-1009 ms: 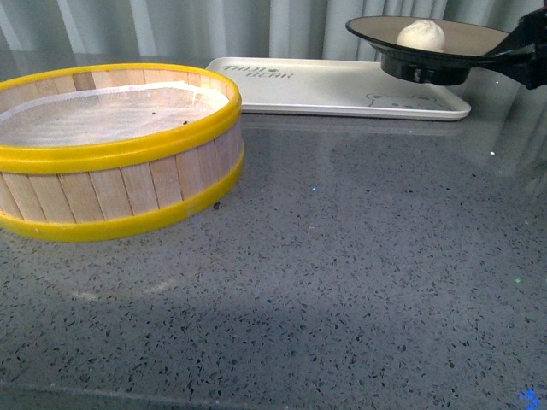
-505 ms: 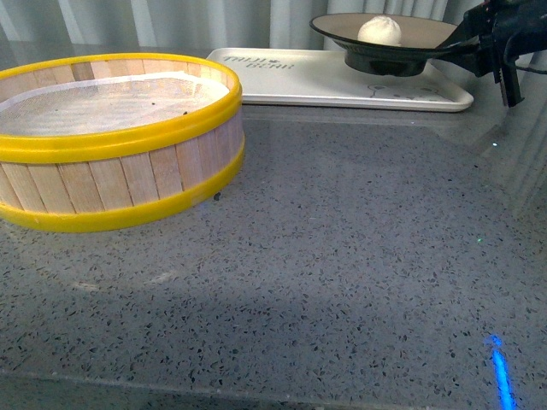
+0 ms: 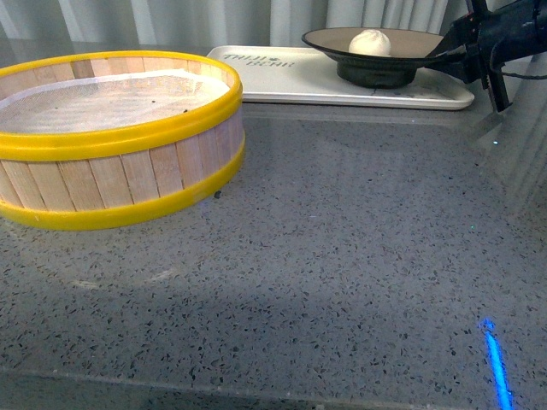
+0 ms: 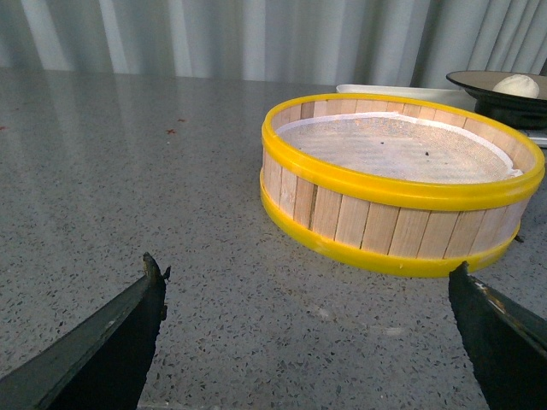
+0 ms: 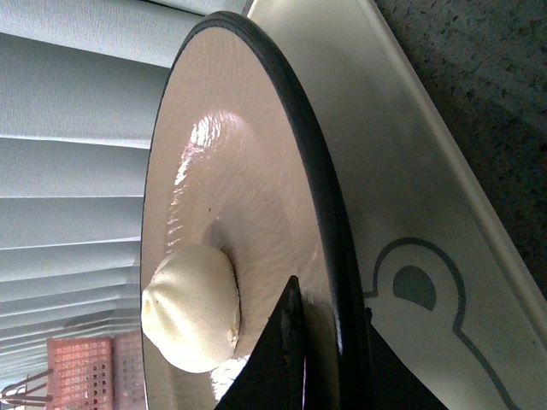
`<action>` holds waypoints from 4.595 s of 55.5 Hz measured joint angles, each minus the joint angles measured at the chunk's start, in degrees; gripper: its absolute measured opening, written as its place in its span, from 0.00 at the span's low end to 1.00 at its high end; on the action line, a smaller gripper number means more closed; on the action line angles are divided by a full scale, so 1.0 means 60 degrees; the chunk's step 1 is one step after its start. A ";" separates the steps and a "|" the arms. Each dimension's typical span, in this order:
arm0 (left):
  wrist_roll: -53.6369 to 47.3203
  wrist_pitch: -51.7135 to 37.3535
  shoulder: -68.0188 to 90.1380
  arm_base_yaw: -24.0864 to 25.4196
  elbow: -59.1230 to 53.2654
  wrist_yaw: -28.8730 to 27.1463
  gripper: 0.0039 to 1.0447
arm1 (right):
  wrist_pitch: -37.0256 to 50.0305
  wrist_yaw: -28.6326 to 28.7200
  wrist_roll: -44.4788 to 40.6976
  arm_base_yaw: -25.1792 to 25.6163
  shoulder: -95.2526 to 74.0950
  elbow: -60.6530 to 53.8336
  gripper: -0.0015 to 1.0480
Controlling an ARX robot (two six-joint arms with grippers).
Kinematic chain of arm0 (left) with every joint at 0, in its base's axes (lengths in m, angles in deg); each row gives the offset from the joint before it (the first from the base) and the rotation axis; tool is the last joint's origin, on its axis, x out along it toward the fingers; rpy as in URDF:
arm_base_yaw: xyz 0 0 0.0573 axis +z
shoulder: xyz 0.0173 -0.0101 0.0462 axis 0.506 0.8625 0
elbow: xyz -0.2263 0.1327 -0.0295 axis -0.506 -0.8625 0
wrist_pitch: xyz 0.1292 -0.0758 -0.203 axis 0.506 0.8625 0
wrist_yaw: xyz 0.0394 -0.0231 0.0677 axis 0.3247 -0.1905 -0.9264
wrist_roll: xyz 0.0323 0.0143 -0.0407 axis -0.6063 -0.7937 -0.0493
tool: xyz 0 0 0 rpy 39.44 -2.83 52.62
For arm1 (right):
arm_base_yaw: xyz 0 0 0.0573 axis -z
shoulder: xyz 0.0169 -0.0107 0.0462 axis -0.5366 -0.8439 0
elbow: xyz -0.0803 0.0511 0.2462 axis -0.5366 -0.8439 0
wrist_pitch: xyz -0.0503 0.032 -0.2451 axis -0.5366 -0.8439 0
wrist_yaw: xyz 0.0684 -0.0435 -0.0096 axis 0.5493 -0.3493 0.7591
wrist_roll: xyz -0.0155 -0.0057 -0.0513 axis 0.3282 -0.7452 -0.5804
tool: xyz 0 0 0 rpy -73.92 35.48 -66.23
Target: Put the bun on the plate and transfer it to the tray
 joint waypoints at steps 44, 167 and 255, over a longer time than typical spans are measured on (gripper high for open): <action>0.0000 0.0000 0.0000 0.0000 0.0000 0.0000 0.94 | 0.0448 -0.0262 0.0423 0.0102 0.0743 -0.0816 0.93; 0.0000 0.0000 0.0000 0.0000 0.0000 0.0000 0.94 | 0.2991 -0.4630 -1.0222 -0.0382 2.0808 -1.9584 0.02; 0.0000 0.0000 0.0000 0.0000 0.0000 0.0000 0.94 | 0.0820 -0.4626 -1.0196 -0.0382 2.2921 -1.9577 0.92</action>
